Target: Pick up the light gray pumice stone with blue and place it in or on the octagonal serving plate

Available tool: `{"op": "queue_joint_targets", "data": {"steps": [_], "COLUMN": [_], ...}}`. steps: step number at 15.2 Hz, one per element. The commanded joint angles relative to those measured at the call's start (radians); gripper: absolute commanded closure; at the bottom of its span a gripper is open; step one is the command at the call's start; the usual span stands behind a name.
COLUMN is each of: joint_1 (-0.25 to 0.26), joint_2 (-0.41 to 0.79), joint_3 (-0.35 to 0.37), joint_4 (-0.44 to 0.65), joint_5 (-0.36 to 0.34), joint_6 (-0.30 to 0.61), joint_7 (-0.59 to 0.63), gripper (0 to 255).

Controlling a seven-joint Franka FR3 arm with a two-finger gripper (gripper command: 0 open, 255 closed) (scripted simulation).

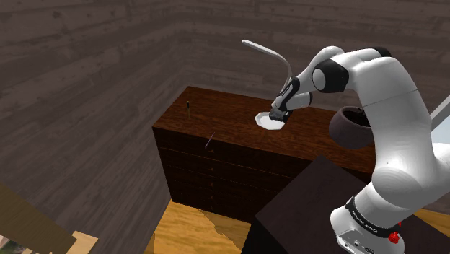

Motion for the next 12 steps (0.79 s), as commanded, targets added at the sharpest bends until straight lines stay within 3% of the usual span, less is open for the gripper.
{"op": "queue_joint_targets", "data": {"steps": [1, 12], "joint_1": [0.000, 0.028], "joint_2": [0.000, -0.113], "joint_3": [0.000, -0.033], "joint_4": [0.000, -0.047], "joint_5": [0.000, -0.020], "joint_6": [0.000, -0.066], "joint_7": [0.000, -0.005], "gripper": [255, 255]}}
